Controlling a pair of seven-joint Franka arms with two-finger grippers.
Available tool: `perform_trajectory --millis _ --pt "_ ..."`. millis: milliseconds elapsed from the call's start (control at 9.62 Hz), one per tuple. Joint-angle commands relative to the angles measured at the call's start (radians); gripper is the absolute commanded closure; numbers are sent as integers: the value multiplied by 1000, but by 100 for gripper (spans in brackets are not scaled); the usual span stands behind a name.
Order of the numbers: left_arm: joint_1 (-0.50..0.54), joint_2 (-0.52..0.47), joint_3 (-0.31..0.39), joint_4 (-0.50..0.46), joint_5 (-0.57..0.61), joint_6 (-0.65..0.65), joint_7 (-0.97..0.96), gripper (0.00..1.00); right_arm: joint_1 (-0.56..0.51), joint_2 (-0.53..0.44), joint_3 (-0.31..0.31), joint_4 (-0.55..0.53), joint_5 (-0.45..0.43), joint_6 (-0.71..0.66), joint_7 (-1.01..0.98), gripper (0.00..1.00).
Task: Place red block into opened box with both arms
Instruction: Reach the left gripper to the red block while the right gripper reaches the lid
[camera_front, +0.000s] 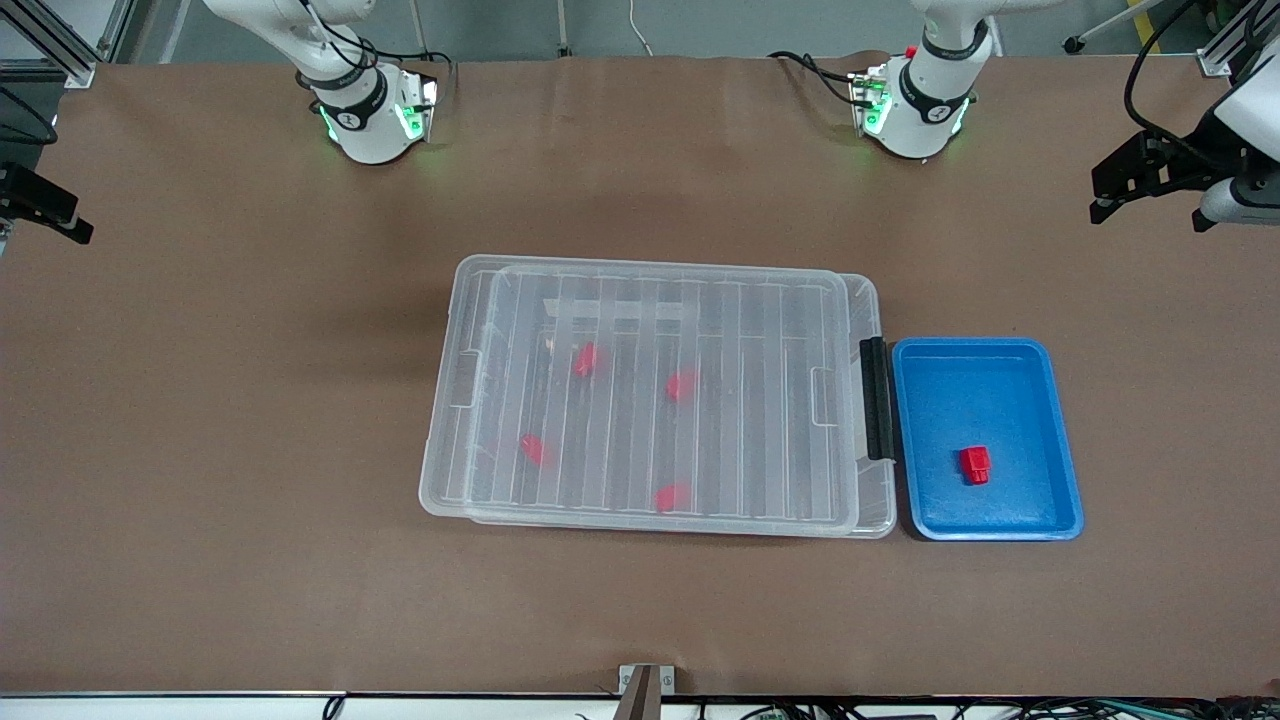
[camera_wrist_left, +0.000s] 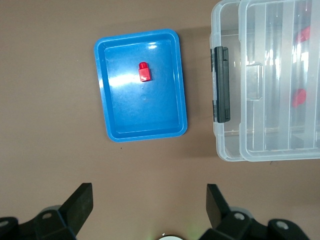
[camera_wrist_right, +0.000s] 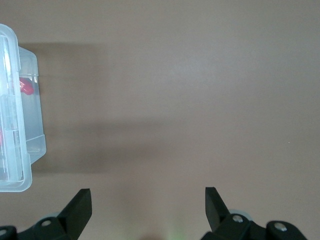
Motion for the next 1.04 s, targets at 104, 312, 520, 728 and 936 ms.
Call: perform_trajectory --millis 104,312,520,728,936 --pt "7 54 -1 -5 24 4 -2 0 -1 -1 2 5 -12 -6 -4 0" --pt "36 143 8 11 22 56 -2 0 -1 -1 2 5 -12 -6 -4 0" --pt "64 233 9 -66 24 248 -2 0 7 1 5 5 -4 -6 -4 0" --pt "68 311 8 -142 152 426 -8 0 38 6 88 -7 -4 -1 -4 0" --pt "71 418 5 -191 163 571 -117 0 48 73 220 -37 -4 80 54 0"
